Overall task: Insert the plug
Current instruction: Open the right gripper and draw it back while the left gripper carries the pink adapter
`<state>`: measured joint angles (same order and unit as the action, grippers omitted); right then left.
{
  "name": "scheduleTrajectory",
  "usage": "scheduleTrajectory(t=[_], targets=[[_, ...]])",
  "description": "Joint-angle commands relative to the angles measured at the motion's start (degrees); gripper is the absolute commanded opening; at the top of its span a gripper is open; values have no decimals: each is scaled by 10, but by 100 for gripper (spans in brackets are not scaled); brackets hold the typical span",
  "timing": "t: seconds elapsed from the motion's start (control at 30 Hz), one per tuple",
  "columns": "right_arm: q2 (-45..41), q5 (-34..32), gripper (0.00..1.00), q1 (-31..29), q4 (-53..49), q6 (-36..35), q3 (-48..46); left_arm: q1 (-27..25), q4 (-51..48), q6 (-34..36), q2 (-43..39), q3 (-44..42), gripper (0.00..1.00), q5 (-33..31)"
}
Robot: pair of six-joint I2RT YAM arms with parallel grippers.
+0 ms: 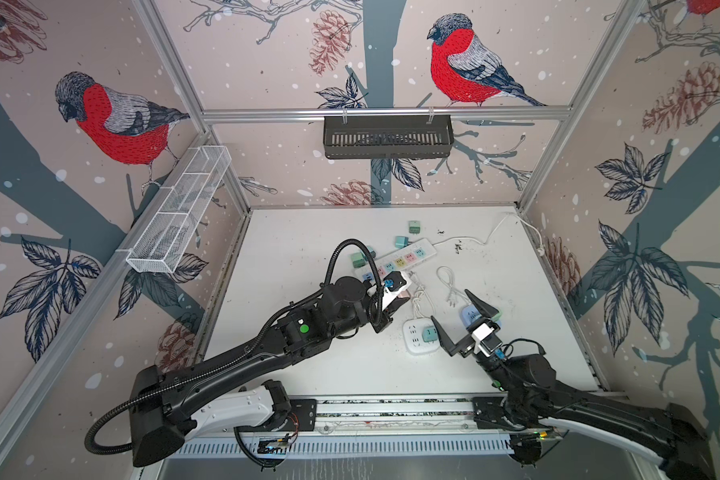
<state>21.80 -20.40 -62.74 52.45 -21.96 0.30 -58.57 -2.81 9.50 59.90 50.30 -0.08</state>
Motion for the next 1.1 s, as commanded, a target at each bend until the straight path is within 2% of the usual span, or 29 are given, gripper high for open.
scheduleTrajectory(t=[0.0,0.17,0.3,0.43,0.53,0.73,1.07], targets=[[-43,-23,100,41,-70,121,-31,0,25,12,-1,5,0,-21],[-97,-50,100,131,-116,209,-56,0,9,4,25,18,0,-8],[-103,-58,100,204,-130,279,-73,0,-18,-15,57,32,0,13],[-92,-26,100,272,-147,331,-77,1,-45,-45,86,27,0,13],[-87,15,100,310,-153,350,-75,0,-31,-59,98,1,0,2],[-86,42,100,332,-145,358,-80,0,-20,-73,124,-22,0,21],[-83,36,100,334,-142,360,-80,-1,-56,-89,204,9,0,48]])
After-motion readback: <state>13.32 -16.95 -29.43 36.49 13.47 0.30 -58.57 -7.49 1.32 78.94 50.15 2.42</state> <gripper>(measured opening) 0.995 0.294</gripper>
